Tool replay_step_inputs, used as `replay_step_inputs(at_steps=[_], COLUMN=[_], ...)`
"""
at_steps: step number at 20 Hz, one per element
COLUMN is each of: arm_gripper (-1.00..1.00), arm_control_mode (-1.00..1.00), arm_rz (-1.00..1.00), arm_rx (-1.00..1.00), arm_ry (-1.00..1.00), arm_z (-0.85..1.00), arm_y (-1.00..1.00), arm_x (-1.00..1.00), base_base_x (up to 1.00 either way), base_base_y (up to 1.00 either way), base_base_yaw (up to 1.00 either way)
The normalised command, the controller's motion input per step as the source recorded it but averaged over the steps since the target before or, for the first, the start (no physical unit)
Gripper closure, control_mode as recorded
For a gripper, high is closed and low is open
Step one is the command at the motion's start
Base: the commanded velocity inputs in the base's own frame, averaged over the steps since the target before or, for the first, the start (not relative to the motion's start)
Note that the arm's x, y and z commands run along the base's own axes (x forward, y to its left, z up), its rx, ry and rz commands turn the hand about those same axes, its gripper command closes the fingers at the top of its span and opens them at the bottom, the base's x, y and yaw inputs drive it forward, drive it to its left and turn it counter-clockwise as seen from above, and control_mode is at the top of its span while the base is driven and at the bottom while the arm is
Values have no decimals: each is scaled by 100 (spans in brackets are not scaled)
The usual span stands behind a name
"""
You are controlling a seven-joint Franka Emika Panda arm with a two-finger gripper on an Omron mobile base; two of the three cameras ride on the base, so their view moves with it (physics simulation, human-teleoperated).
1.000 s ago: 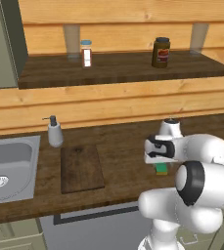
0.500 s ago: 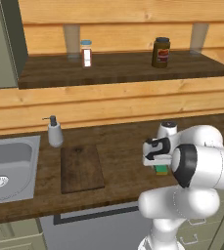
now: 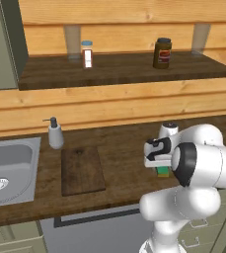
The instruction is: Pick up the sponge from the counter and clean the cutting board by briefly scrubbing or pressing down on the cutting board. Once finished, release the sponge.
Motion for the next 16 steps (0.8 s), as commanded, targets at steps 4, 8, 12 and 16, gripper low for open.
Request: replay_step_inputs(at_steps=[4,8,12,16], arm_gripper=[100,100,100,100], arm_control_mode=[-100,-100,-100,-100], arm_rz=[0,0,0,0], arm_rx=[0,0,-1,-3], arm_ry=[0,0,0,-13], arm_z=[-4,-1,19,71], arm_y=[0,2,13,27], arm_x=[0,-1,-6,-54], base_base_x=[0,0,0,0], base_base_y=[0,0,0,0], base_base_yaw=[0,0,0,0])
